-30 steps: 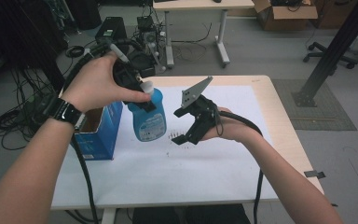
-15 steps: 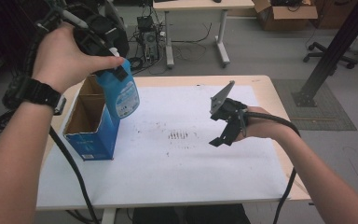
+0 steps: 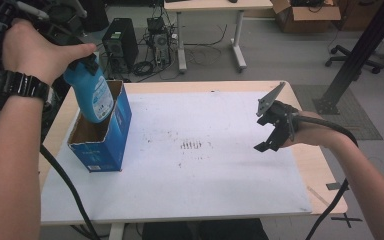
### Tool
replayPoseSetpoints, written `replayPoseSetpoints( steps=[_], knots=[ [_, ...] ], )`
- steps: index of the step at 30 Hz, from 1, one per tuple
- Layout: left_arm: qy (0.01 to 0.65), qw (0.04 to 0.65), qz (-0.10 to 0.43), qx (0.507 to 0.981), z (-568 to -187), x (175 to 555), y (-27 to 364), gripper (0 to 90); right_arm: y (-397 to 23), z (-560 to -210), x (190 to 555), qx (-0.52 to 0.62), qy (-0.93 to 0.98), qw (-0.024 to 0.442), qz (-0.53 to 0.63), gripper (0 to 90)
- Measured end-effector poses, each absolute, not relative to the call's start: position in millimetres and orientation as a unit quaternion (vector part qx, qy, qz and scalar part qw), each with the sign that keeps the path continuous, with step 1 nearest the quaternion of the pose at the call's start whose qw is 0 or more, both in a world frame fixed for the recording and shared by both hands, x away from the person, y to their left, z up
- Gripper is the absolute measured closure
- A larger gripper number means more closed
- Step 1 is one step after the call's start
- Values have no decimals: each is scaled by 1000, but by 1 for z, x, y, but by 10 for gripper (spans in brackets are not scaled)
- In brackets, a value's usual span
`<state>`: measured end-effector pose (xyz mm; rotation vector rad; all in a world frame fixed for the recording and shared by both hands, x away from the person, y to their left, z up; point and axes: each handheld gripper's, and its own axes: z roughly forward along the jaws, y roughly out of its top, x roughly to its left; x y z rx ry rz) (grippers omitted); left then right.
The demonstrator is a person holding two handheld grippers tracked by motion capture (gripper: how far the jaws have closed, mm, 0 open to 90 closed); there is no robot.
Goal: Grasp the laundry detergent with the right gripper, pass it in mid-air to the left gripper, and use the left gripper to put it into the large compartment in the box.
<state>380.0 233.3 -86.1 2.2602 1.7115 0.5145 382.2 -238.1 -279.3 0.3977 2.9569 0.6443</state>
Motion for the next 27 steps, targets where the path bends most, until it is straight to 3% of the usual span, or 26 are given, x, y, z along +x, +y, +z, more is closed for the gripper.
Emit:
replayPoseSetpoints(
  steps=[11, 27],
  knots=[
    [622, 122, 172, 754, -104, 386, 255, 381, -256, -276, 382, 145, 966, 47, 209, 66],
    [651, 116, 147, 736, -162, 396, 272, 381, -262, -274, 381, 149, 965, 44, 210, 70]
  ],
)
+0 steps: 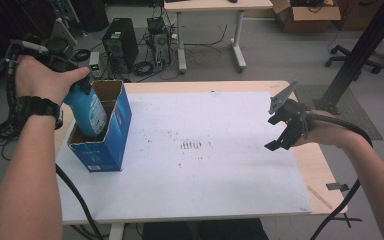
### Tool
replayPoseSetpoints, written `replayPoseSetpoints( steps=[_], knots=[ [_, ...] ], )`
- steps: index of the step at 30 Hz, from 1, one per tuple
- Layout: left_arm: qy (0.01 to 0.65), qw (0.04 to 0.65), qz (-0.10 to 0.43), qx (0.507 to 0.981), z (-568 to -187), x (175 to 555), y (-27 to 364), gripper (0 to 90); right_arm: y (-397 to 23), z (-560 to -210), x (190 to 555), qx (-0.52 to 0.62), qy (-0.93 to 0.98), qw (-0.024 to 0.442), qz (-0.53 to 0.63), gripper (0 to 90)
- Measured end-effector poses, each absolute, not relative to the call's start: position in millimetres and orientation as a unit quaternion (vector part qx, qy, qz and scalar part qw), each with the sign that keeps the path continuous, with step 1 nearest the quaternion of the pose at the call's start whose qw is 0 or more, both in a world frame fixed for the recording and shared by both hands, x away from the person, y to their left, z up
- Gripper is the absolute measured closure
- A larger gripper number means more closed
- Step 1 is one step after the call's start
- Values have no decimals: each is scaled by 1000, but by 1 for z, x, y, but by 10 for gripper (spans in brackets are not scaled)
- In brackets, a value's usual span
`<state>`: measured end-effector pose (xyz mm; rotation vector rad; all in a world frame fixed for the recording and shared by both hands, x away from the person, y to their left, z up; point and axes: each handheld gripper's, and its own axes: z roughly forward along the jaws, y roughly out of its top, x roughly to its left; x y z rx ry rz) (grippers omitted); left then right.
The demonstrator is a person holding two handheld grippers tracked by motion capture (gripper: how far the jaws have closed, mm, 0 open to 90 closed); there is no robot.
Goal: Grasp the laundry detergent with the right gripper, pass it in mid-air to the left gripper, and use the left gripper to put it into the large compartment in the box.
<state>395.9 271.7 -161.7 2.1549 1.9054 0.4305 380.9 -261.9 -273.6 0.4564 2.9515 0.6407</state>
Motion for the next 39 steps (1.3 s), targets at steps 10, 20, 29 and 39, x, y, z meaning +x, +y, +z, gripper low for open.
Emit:
replayPoseSetpoints(
  steps=[10, 20, 29, 39],
  knots=[
    [661, 110, 134, 730, -202, 402, 273, 381, -265, -272, 380, 147, 966, 42, 209, 70],
    [667, 108, 124, 727, -230, 404, 272, 381, -266, -274, 380, 148, 966, 40, 210, 70],
    [667, 100, 127, 727, -250, 404, 269, 380, -265, -277, 380, 148, 966, 36, 210, 73],
    [669, 99, 123, 726, -262, 404, 271, 380, -266, -278, 379, 150, 965, 38, 212, 74]
  ],
)
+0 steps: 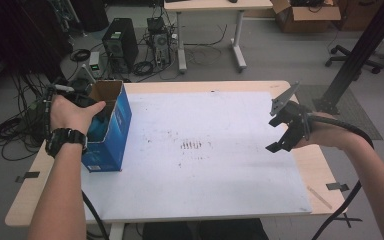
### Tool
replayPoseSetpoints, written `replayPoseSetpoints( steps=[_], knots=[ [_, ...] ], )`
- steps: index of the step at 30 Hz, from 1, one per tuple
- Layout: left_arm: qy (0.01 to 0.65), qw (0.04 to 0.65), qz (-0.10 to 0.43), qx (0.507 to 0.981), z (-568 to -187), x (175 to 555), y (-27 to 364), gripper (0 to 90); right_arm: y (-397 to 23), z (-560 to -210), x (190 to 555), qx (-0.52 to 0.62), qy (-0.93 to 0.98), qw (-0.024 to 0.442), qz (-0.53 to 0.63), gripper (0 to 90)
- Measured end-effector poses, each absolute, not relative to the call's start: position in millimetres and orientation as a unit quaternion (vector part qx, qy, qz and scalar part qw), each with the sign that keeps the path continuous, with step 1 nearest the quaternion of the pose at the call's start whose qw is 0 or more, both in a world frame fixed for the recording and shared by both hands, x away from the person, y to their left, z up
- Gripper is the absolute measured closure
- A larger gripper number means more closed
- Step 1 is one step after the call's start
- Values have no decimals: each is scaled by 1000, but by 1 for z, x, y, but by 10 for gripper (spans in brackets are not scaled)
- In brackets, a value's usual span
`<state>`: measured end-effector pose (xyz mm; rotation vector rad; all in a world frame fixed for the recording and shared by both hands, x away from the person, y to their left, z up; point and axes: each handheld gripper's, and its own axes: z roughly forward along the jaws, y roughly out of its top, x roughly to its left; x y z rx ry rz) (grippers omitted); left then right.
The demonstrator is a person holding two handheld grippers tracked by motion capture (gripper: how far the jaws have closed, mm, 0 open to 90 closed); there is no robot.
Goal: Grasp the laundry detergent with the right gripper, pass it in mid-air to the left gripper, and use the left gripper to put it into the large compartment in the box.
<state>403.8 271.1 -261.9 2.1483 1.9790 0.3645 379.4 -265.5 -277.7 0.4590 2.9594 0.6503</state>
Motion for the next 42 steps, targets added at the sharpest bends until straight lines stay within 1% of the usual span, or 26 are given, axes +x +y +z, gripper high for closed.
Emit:
replayPoseSetpoints(
  steps=[13, 37, 42],
  knots=[
    [671, 91, 121, 726, -274, 404, 272, 380, -268, -281, 379, 153, 965, 36, 211, 76],
    [669, 86, 125, 728, -276, 404, 267, 374, -267, -284, 377, 153, 965, 33, 209, 76],
    [672, 89, 123, 725, -275, 404, 267, 344, -267, -282, 377, 153, 965, 34, 210, 77]
  ],
)
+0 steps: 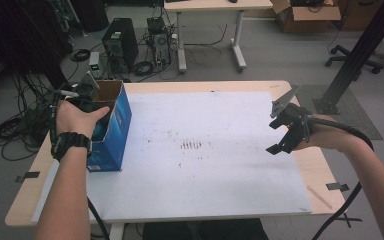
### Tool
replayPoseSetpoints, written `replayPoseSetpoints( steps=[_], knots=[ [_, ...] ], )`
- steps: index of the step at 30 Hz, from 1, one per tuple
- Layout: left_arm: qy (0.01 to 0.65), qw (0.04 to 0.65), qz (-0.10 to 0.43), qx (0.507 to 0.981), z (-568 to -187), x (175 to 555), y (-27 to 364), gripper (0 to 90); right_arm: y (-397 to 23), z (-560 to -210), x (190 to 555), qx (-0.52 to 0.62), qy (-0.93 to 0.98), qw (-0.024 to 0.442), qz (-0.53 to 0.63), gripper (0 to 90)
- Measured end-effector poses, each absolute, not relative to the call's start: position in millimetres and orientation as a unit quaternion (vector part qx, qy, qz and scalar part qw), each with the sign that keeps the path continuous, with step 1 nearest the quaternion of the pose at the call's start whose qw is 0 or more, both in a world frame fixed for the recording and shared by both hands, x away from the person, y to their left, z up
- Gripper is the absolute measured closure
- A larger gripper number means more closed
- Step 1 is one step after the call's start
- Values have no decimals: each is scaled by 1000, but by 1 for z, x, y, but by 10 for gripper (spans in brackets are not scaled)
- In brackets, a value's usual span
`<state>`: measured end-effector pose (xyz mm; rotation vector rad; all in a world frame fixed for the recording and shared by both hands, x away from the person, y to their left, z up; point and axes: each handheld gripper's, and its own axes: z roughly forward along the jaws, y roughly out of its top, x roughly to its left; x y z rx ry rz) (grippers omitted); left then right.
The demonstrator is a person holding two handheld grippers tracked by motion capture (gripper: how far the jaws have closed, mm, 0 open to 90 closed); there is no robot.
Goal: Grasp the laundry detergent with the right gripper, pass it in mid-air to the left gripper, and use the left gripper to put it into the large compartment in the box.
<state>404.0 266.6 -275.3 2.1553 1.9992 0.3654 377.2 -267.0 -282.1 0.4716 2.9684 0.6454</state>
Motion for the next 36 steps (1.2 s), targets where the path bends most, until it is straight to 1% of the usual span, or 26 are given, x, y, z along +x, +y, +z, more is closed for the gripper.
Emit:
replayPoseSetpoints(
  steps=[7, 12, 16, 29, 36],
  knots=[
    [670, 93, 122, 727, -273, 402, 266, 334, -265, -282, 377, 151, 966, 33, 209, 77],
    [667, 96, 119, 729, -268, 399, 267, 298, -264, -281, 377, 151, 966, 32, 208, 76],
    [660, 105, 126, 733, -260, 397, 264, 293, -264, -280, 377, 153, 966, 31, 205, 77],
    [636, 109, 152, 748, -219, 392, 251, 239, -257, -271, 378, 149, 967, 35, 202, 77],
    [612, 121, 154, 766, -206, 394, 231, 209, -254, -273, 381, 146, 968, 31, 200, 76]
  ],
)
